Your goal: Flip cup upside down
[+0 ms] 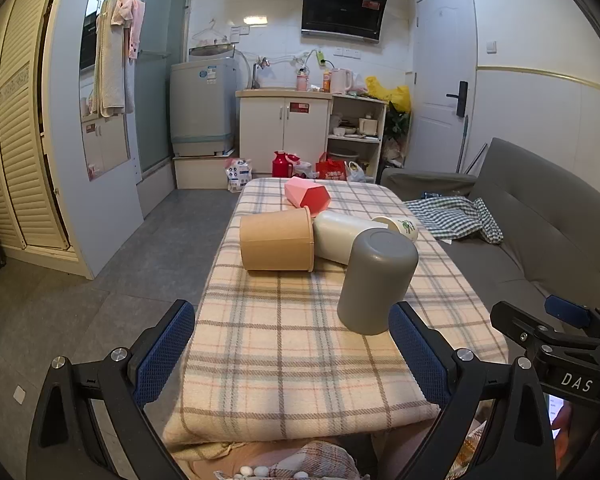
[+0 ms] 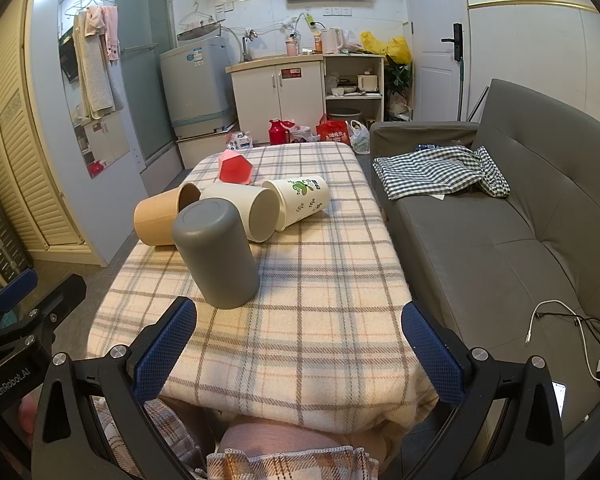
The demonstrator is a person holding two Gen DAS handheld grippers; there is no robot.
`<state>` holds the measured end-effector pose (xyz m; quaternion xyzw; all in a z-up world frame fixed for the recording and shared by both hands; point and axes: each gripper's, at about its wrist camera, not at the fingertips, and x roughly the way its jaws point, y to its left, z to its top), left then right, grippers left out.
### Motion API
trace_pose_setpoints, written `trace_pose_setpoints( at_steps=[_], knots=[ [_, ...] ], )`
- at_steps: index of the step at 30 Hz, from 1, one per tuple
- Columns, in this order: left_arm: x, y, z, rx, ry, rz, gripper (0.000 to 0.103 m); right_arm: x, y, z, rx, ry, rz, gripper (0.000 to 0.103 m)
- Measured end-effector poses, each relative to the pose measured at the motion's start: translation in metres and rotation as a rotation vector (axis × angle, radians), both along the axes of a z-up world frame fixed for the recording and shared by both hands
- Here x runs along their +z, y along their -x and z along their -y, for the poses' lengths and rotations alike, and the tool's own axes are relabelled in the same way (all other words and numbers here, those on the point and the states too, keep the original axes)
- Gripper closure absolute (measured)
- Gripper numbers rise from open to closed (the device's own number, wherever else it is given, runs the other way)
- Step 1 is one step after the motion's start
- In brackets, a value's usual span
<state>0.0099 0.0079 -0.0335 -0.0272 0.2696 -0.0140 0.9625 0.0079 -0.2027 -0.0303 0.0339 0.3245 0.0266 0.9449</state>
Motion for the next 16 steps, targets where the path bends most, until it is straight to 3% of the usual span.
trace_pose_setpoints(
  at_steps=[16],
  knots=[
    [0.0009,-0.0003,0.0028,-0.003,-0.007,-0.003,0.003,-0.0023,-0.0004,0.0009,-0.002,0.000,-0.004,0.000]
  ],
)
